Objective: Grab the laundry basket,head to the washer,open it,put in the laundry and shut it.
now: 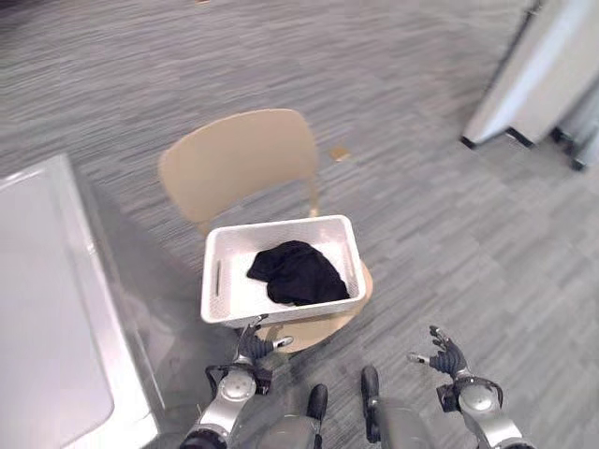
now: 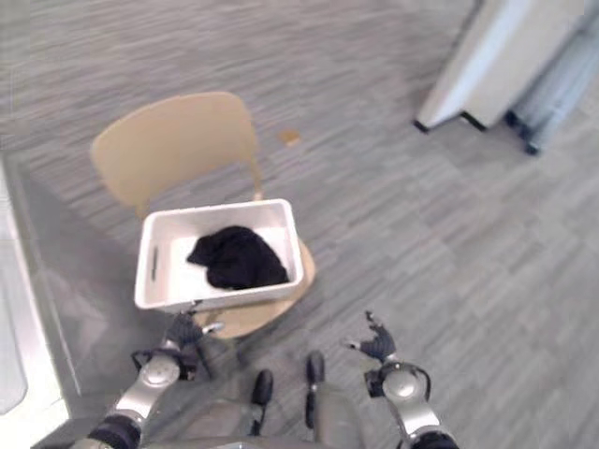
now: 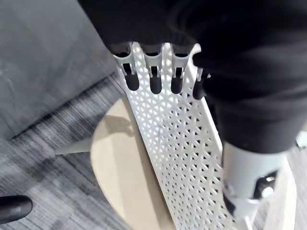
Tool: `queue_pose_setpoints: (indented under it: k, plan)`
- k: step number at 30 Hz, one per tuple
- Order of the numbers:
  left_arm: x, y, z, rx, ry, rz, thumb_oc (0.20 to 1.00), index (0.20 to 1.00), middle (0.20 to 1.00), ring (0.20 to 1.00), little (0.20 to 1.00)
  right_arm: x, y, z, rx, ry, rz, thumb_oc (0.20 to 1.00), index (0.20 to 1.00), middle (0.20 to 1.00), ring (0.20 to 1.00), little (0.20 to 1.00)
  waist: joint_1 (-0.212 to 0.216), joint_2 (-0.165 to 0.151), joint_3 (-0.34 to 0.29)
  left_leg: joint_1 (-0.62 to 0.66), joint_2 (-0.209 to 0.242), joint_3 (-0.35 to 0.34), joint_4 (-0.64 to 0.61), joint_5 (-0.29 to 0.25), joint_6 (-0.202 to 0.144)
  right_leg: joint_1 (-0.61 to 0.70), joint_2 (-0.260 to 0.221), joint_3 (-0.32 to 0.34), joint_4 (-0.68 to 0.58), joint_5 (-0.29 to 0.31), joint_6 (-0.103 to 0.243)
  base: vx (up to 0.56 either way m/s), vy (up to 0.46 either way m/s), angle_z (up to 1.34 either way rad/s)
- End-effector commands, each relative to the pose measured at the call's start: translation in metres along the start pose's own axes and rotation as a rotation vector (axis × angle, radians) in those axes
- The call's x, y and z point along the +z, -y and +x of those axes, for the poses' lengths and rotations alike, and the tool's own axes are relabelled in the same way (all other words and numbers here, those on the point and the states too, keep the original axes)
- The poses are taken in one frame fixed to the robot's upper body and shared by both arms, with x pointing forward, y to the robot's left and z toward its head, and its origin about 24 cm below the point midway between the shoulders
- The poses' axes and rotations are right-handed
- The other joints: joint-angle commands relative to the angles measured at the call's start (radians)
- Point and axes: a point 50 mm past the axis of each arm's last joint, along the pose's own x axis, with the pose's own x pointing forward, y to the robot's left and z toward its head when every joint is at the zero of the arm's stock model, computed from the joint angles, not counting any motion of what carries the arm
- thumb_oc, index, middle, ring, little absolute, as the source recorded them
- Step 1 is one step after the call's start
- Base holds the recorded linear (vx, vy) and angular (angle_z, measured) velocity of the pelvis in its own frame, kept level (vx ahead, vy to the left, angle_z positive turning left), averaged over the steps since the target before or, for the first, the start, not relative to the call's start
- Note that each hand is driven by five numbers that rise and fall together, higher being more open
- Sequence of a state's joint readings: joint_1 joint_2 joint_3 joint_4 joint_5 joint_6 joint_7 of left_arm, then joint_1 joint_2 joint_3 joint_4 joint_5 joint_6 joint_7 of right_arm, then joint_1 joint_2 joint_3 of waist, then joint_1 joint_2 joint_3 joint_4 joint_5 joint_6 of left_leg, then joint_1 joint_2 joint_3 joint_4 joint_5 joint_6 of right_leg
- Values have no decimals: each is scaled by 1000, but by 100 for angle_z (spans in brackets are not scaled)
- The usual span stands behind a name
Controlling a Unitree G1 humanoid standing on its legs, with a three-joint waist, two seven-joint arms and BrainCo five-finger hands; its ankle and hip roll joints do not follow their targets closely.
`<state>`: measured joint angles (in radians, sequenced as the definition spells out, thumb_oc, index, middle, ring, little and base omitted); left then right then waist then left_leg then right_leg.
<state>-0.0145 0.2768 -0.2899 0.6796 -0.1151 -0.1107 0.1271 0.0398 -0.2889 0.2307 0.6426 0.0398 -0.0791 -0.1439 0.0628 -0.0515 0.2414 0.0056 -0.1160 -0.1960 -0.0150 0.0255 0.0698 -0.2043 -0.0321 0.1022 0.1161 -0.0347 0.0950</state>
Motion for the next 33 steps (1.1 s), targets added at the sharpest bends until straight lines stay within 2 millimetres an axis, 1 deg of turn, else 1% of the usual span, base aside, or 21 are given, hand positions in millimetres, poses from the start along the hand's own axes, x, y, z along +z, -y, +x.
queue_pose_setpoints:
  k: [1,6,7,8,9,10,12,13,14,16,17,19,21,23,24,25,26,29,30,31,33]
  plan:
    - [15,10,3,-35,71,-10,1000,1000,1000,1000,1000,9,22,2,-47,54,-21,1000,1000,1000,1000,1000,-5,6,-4,-83,36,68,31,-19,-65,111,-18,-81,-71,23,9,71,-262,140]
    - [5,6,0,-19,33,-56,1000,1000,1000,1000,1000,17,26,4,-52,89,-29,1000,1000,1000,1000,1000,9,7,-8,-111,46,20,44,-6,-98,167,-11,-167,-132,24,-5,60,-171,73]
    - [5,6,-1,-19,33,-56,1000,1000,1000,1000,1000,17,26,4,-52,89,-29,1000,1000,1000,1000,1000,7,7,-8,-111,46,18,44,-5,-98,168,-12,-169,-133,24,-5,55,-115,83]
    - [1,5,-2,-10,16,-68,1000,1000,1000,1000,1000,22,30,4,-66,109,-36,1000,1000,1000,1000,1000,9,8,-7,-122,47,19,51,-5,-102,183,-14,-212,-147,18,-10,63,-84,86]
    - [-1,5,-3,-10,12,-72,1000,1000,1000,1000,1000,22,33,4,-76,115,-42,1000,1000,1000,1000,1000,7,8,-6,-126,49,41,51,-4,-100,188,-18,-232,-151,14,-12,76,-92,91]
    - [0,4,-3,-8,12,-72,1000,1000,1000,1000,1000,24,35,4,-86,124,-45,1000,1000,1000,1000,1000,3,8,-3,-136,49,72,61,-5,-97,192,-23,-251,-153,11,-13,34,-33,55]
    - [1,1,-3,2,19,-64,1000,1000,1000,1000,1000,30,41,2,-114,146,-58,1000,1000,1000,1000,1000,-20,5,5,-148,85,270,84,-24,-84,205,-37,-301,-161,1,-10,15,1,118]
    - [2,-1,-3,6,24,-64,1000,1000,1000,1000,1000,35,42,2,-116,167,-71,1000,1000,1000,1000,1000,-24,3,2,-163,96,338,95,-24,-80,202,-40,-321,-164,1,-9,35,53,136]
    - [-3,-2,-6,11,10,-64,1000,1000,1000,1000,1000,40,42,2,-107,190,-108,1000,1000,1000,1000,1000,-23,9,-5,-152,102,358,64,-29,-73,198,-37,-335,-155,-4,-5,79,73,86]
    - [-10,-3,-9,13,-14,-64,1000,1000,1000,1000,1000,54,46,2,-115,254,-188,1000,1000,1000,1000,1000,-16,9,-10,-146,93,335,66,-34,-63,204,-43,-359,-125,-26,-2,104,52,39]
    - [-10,-3,-9,13,-14,-64,1000,1000,1000,1000,1000,54,46,2,-115,254,-188,1000,1000,1000,1000,1000,-18,9,-14,-151,92,334,65,-31,-62,199,-43,-361,-125,-24,-2,145,75,14]
    - [-20,-10,-13,22,-45,-31,1000,1000,1000,1000,1000,79,53,-1,-126,359,-324,1000,1000,1000,1000,1000,-3,-1,-15,-119,89,336,46,-42,-42,184,-73,-391,3,-72,8,169,90,12]
    - [-22,-15,-12,36,-51,11,1000,1000,1000,1000,1000,98,56,-3,-135,444,-379,1000,1000,1000,1000,1000,-3,-4,-3,-109,89,314,38,-35,-40,132,-80,-363,109,-75,23,64,2,17]
    - [-21,-17,-11,36,-45,30,1000,1000,1000,1000,1000,115,59,-5,-138,512,-466,1000,1000,1000,1000,1000,-8,-2,-1,-93,85,283,16,-30,-41,100,-57,-291,137,-78,28,41,-41,39]
    - [-21,-17,-11,37,-44,29,1000,1000,1000,1000,1000,115,59,-5,-139,513,-466,1000,1000,1000,1000,1000,-8,-1,-4,-97,86,283,16,-28,-41,97,-56,-291,134,-74,28,87,-60,84]
    - [-20,-18,-11,38,-36,39,1000,1000,1000,1000,1000,127,61,-5,-132,555,-556,1000,1000,1000,1000,1000,-10,2,-1,-84,80,251,-1,-19,-45,84,-30,-209,101,-66,20,83,-64,80]
    - [-21,-19,-10,37,-42,43,1000,1000,1000,1000,1000,131,60,-2,-118,558,-595,1000,1000,1000,1000,1000,-3,2,2,-82,79,239,-5,-17,-49,72,-30,-197,86,-57,15,98,-86,85]
    - [-28,-21,-13,30,-67,57,1000,1000,1000,1000,1000,130,57,8,-86,520,-644,1000,1000,1000,1000,1000,25,-14,-2,-89,68,212,1,-15,-57,111,-45,-217,11,-47,11,33,-131,55]
    - [-30,-21,-13,33,-79,51,1000,1000,1000,1000,1000,129,55,16,-74,489,-669,1000,1000,1000,1000,1000,45,-14,-4,-108,71,200,-5,-1,-65,114,-44,-236,-12,-40,8,-10,-140,72]
    - [-30,-22,-13,34,-78,51,1000,1000,1000,1000,1000,130,55,16,-74,491,-669,1000,1000,1000,1000,1000,44,-15,-4,-109,71,199,-5,-1,-65,113,-44,-237,-13,-40,8,-44,-137,67]
    - [-28,-23,-12,37,-71,52,1000,1000,1000,1000,1000,131,58,25,-82,455,-716,1000,1000,1000,1000,1000,68,-10,6,-140,73,176,-12,19,-75,97,-41,-256,-20,-35,3,-42,-84,35]
